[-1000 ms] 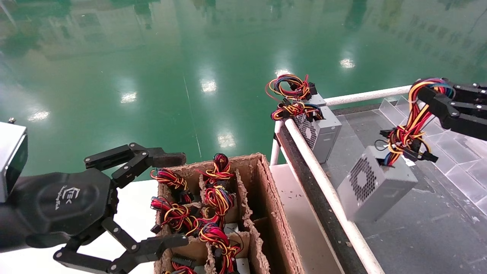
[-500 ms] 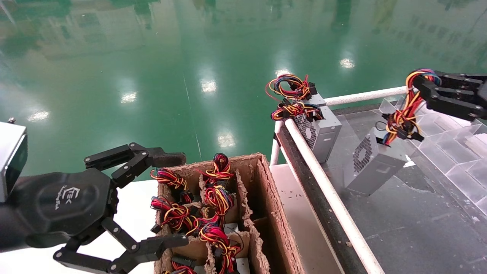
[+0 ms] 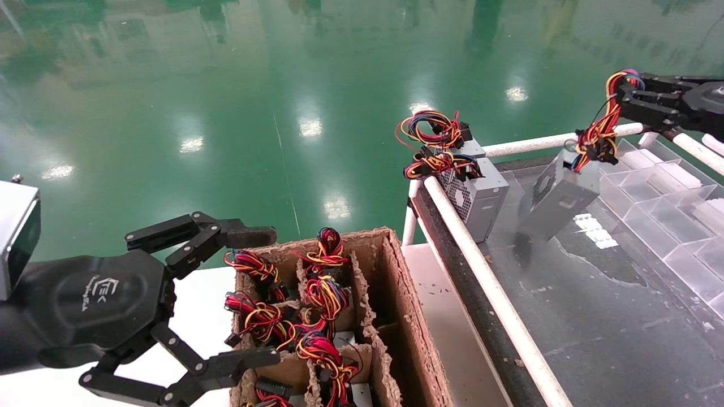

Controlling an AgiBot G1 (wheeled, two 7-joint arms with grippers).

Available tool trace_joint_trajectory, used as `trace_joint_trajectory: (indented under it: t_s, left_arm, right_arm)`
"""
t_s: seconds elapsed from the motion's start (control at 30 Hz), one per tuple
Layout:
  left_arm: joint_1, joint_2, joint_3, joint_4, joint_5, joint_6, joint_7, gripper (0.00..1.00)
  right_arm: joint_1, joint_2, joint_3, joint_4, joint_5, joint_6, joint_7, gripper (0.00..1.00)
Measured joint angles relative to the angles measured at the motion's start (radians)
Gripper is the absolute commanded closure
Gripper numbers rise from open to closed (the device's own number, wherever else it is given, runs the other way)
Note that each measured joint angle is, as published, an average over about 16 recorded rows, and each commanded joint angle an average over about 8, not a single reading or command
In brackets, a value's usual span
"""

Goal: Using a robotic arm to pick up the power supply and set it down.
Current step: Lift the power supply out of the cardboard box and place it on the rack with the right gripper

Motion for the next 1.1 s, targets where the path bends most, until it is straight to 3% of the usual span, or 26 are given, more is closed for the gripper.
trace_joint_trajectory:
  t_s: [0.27, 0.83, 1.1]
  left_arm:
    - [0.000, 0.000, 0.000, 0.000, 0.000, 0.000, 0.000, 0.00]
    - [0.000, 0.000, 0.000, 0.000, 0.000, 0.000, 0.000, 0.00]
    - [0.000, 0.000, 0.000, 0.000, 0.000, 0.000, 0.000, 0.00]
  right_arm:
    - [0.028, -0.027, -0.008, -0.036, -0.016, 0.057, -0.012, 1.00]
    - [0.023, -0.024, -0.008, -0.030, -0.017, 0.055, -0.014, 1.00]
    - [0.024, -0.034, -0.016, -0.037, -0.029, 0.097, -0.031, 1.00]
